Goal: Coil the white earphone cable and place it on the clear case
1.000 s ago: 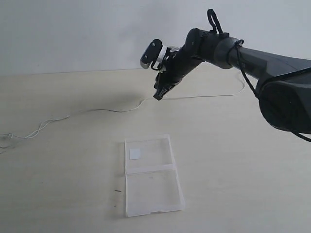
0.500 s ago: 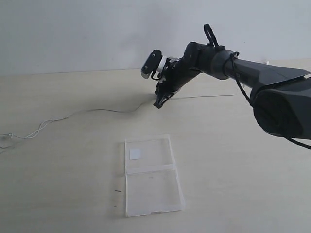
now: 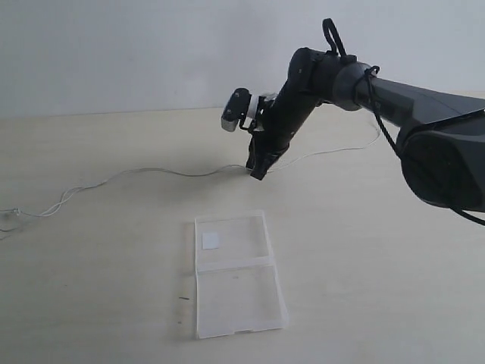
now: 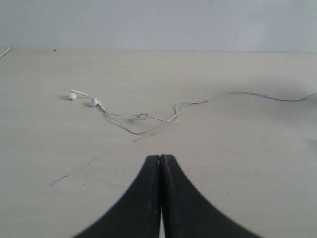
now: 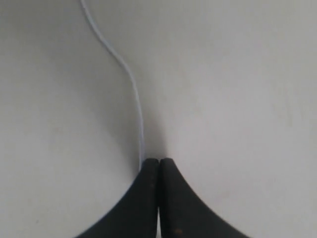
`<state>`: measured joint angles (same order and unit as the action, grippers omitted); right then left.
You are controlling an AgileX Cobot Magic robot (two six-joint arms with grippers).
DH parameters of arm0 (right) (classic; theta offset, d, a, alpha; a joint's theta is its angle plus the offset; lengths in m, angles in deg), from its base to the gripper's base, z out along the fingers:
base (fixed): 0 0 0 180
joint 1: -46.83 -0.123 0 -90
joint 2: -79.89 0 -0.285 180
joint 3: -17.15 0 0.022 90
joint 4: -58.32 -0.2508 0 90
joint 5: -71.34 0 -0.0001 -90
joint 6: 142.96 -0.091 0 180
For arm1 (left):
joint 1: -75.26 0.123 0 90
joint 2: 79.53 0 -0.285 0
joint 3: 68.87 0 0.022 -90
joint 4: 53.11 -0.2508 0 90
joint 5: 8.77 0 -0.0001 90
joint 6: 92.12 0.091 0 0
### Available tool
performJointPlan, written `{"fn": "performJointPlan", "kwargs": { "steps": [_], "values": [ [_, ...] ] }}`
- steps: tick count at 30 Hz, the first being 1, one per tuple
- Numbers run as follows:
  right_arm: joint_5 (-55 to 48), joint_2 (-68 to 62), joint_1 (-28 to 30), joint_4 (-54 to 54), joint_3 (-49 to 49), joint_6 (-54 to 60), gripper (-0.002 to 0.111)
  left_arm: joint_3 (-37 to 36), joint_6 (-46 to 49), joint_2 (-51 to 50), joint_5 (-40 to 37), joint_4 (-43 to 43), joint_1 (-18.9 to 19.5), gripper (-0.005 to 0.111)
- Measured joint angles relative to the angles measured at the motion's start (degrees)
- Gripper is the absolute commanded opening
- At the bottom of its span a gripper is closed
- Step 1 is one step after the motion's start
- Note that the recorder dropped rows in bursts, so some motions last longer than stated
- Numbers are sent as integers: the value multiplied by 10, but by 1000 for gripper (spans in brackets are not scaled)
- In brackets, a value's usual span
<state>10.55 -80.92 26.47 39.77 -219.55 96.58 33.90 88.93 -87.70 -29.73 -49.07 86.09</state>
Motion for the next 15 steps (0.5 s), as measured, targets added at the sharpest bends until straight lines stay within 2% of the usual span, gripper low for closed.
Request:
{"fn": "performJointPlan", "kwargs": {
  "steps": [15],
  "values": [
    [-60, 7, 0, 6, 0, 12, 0, 0, 0, 0, 0, 0, 0, 0]
  ]
}}
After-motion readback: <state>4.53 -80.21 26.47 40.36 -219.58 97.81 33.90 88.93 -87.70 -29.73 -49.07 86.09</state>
